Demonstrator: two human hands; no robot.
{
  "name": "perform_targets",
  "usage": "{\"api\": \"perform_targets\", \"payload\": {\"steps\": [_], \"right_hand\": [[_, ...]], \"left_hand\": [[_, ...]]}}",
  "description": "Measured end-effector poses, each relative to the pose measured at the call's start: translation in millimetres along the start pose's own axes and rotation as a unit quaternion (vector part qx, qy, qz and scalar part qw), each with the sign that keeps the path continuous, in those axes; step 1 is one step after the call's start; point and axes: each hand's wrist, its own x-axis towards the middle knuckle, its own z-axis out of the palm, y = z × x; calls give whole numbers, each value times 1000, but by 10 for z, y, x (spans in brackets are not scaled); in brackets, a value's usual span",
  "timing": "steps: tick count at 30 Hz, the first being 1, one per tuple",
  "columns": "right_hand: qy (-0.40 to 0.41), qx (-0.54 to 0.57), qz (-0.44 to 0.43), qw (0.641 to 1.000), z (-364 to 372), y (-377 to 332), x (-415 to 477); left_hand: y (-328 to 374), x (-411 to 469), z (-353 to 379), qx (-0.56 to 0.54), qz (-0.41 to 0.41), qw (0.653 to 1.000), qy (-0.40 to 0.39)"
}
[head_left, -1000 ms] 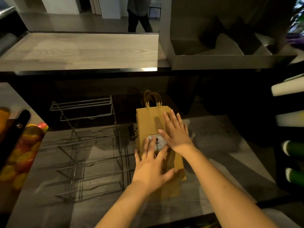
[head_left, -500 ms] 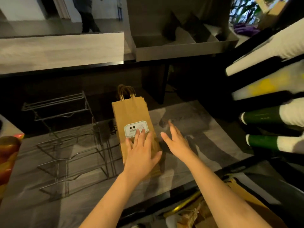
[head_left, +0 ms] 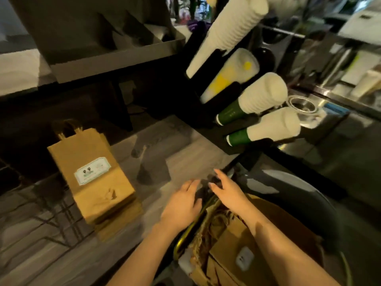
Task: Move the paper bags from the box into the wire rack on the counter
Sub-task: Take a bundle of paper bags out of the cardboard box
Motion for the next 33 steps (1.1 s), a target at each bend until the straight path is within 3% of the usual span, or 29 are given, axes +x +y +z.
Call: {"api": "perform_targets", "payload": {"steps": [9, 17, 23, 33], "right_hand": [[81, 100, 136, 982, -372, 1292, -721], [41, 142, 293, 945, -50, 2504, -1009], [-17, 115, 347, 931, 170, 3224, -739], [-58, -14, 320, 945, 465, 4018, 0]], "left_hand": [[462, 198, 930, -109, -57, 973, -195], [397, 96, 1772, -134, -216, 932, -257], [242, 133, 2488, -239, -361, 867, -246], [70, 206, 3480, -330, -490, 787, -179]]}}
